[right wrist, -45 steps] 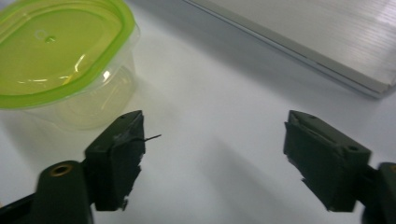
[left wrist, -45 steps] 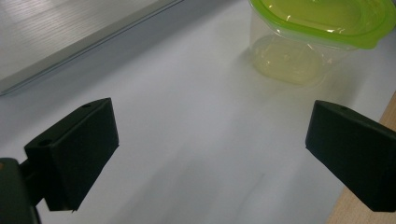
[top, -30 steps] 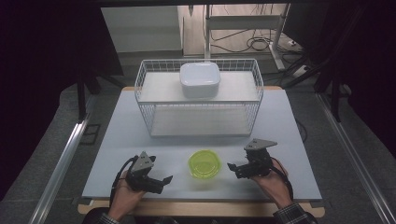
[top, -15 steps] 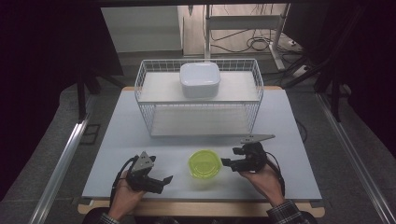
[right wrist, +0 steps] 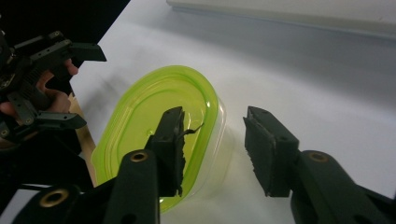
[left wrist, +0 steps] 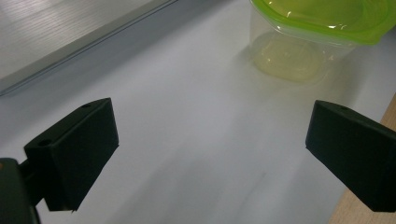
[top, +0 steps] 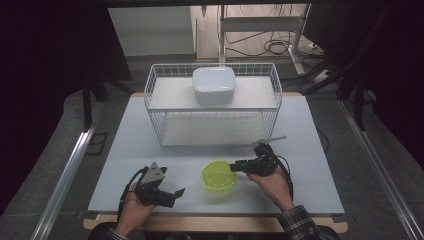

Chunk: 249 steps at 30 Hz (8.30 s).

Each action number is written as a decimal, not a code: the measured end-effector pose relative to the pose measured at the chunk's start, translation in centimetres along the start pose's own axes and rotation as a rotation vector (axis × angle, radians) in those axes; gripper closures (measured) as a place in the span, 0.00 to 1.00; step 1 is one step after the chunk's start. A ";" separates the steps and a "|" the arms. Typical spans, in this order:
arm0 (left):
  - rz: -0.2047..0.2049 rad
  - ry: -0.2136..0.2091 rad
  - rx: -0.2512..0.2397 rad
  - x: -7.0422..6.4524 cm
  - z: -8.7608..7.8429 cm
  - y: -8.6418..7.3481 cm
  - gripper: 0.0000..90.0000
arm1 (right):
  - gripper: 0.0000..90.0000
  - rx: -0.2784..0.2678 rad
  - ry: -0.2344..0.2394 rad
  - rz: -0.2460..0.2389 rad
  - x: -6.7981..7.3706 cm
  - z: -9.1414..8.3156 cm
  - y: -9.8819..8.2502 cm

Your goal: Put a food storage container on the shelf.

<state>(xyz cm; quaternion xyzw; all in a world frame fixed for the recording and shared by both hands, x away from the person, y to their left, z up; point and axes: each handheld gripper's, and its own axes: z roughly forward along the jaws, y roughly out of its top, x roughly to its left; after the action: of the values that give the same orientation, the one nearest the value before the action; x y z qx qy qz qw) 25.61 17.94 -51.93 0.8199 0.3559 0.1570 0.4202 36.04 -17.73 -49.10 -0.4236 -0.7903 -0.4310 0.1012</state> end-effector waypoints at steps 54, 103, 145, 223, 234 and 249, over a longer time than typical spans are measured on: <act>0.009 0.005 -0.015 0.0 -0.1 0.1 0.02 | 0.90 -0.144 0.130 0.037 3.5 -5.1 6.0; 0.008 -0.002 -0.017 0.0 -0.1 0.1 0.02 | 0.90 -0.354 0.120 -0.006 9.2 -11.6 18.2; 0.007 -0.019 -0.022 0.0 -0.1 0.1 0.02 | 0.90 -0.435 -0.044 0.177 7.2 -8.3 25.1; 0.022 -0.015 -0.034 -0.3 0.1 0.2 0.02 | 0.10 -0.362 -0.290 -0.328 7.8 -9.7 15.4; 0.023 -0.020 -0.030 -0.4 0.2 0.2 0.02 | 0.07 -0.337 -0.309 -0.397 7.9 -8.7 12.4; 0.029 -0.024 -0.032 -0.5 0.3 0.1 0.02 | 0.04 -0.316 -0.332 -0.430 6.5 -7.4 8.2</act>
<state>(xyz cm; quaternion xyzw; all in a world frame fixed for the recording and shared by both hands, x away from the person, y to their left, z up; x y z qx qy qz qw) 25.45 17.34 -51.95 0.8200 0.3363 0.1590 0.4351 36.72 -17.42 -36.34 -0.3218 -0.7908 -0.4848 -0.1900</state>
